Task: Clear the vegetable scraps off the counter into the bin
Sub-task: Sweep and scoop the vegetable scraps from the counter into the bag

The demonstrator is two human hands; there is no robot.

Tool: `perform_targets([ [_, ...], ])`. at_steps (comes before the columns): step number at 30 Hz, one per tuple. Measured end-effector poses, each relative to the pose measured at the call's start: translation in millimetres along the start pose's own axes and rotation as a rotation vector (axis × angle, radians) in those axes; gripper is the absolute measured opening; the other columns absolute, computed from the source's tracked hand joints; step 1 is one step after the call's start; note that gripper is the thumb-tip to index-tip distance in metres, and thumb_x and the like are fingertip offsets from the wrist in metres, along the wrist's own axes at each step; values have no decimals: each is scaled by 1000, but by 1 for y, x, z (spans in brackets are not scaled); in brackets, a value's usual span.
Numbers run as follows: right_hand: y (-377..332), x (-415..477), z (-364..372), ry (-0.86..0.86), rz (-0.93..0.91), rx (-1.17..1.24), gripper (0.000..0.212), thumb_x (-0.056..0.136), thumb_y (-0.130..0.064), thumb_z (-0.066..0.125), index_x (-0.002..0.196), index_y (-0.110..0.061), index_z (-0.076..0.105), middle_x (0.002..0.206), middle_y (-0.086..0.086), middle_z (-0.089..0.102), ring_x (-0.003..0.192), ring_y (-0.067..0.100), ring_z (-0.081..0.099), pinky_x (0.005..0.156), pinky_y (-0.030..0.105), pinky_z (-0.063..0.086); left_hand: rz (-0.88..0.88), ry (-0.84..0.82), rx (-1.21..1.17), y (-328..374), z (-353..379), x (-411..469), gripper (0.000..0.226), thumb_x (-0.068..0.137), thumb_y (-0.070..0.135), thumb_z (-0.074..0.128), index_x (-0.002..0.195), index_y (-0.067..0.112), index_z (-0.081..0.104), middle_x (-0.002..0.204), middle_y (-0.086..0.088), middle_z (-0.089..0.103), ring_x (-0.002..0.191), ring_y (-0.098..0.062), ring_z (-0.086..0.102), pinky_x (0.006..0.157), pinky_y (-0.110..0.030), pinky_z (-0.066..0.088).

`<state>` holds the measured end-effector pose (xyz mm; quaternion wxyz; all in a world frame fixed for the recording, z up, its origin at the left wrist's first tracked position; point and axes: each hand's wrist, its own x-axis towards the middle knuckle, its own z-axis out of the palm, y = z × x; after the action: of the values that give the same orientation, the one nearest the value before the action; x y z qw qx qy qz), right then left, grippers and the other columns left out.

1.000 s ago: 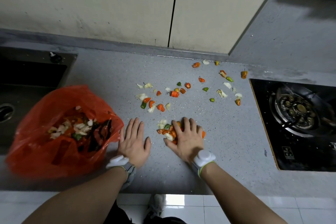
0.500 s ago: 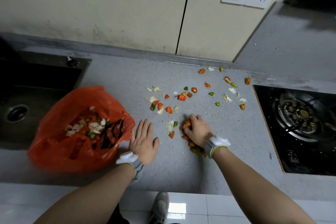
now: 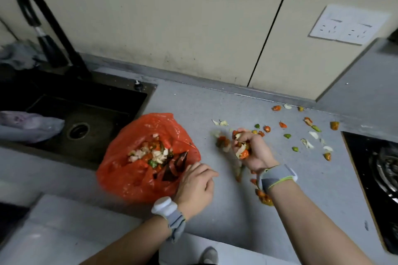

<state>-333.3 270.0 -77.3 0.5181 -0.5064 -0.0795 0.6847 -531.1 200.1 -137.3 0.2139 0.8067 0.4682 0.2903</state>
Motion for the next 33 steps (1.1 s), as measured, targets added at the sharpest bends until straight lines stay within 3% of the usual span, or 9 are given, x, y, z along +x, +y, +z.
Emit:
perform_targets([
  [4, 27, -2, 87, -232, 5, -70, 29, 70, 6, 46, 90, -12, 56, 78, 10, 52, 61, 18, 50, 43, 23, 42, -156, 146, 72, -30, -42, -4, 28, 80, 15, 44, 78, 20, 71, 81, 7, 62, 84, -18, 54, 79, -36, 45],
  [11, 94, 14, 185, -376, -24, -304, 37, 76, 15, 44, 93, -13, 61, 73, 9, 59, 58, 19, 56, 47, 24, 46, -535, 242, 146, -90, -100, -20, 27, 78, 17, 45, 75, 23, 71, 90, 7, 68, 92, -18, 57, 87, -31, 43],
  [17, 121, 41, 179, -442, -311, -1133, 47, 71, 9, 60, 105, -22, 62, 87, -1, 63, 55, -2, 55, 54, 18, 46, -576, 241, 112, -102, -118, -28, 29, 78, 17, 44, 75, 22, 72, 88, 8, 68, 92, -17, 58, 89, -29, 41],
  [21, 121, 51, 169, -398, -337, -1233, 45, 73, 1, 59, 111, -24, 61, 110, 2, 68, 97, 18, 66, 86, 31, 54, -636, 188, 57, -109, -113, -20, 26, 86, 8, 51, 86, 19, 74, 100, 7, 67, 102, -14, 54, 89, -20, 33],
  [23, 118, 48, 169, -333, -383, -1185, 30, 85, 1, 59, 105, -20, 65, 104, -1, 70, 98, 14, 64, 89, 25, 51, -717, 183, -51, -106, -109, -14, 28, 89, 8, 51, 88, 22, 75, 101, 7, 67, 101, -13, 55, 89, -21, 36],
  [25, 115, 37, 168, -267, -454, -1129, 16, 92, -5, 59, 93, -16, 70, 89, -4, 70, 81, 7, 62, 77, 18, 48, -842, 236, -234, -95, -108, -1, 29, 90, 7, 50, 87, 22, 74, 96, 7, 68, 93, -12, 59, 81, -21, 41],
  [29, 126, -3, 171, -259, -623, -903, 19, 96, -11, 58, 87, -15, 74, 88, -3, 75, 80, 4, 66, 79, 22, 51, -1153, 476, -1126, -78, -101, 26, 28, 97, 13, 41, 92, 9, 68, 86, -11, 68, 76, -20, 62, 60, -23, 47],
  [31, 142, -23, 172, -352, -618, -895, 23, 99, -13, 54, 101, -17, 76, 103, -6, 75, 96, 3, 68, 92, 22, 50, -1121, 556, -1458, -66, -100, 33, 34, 103, 25, 31, 97, 10, 61, 95, -13, 60, 86, -22, 59, 72, -29, 47],
  [33, 154, -31, 166, -463, -575, -962, 31, 104, -15, 44, 119, -17, 71, 124, -7, 69, 117, 2, 60, 109, 21, 39, -1112, 613, -1523, -67, -108, 42, 43, 105, 34, 22, 109, 5, 54, 105, -15, 52, 102, -29, 55, 94, -36, 44],
])
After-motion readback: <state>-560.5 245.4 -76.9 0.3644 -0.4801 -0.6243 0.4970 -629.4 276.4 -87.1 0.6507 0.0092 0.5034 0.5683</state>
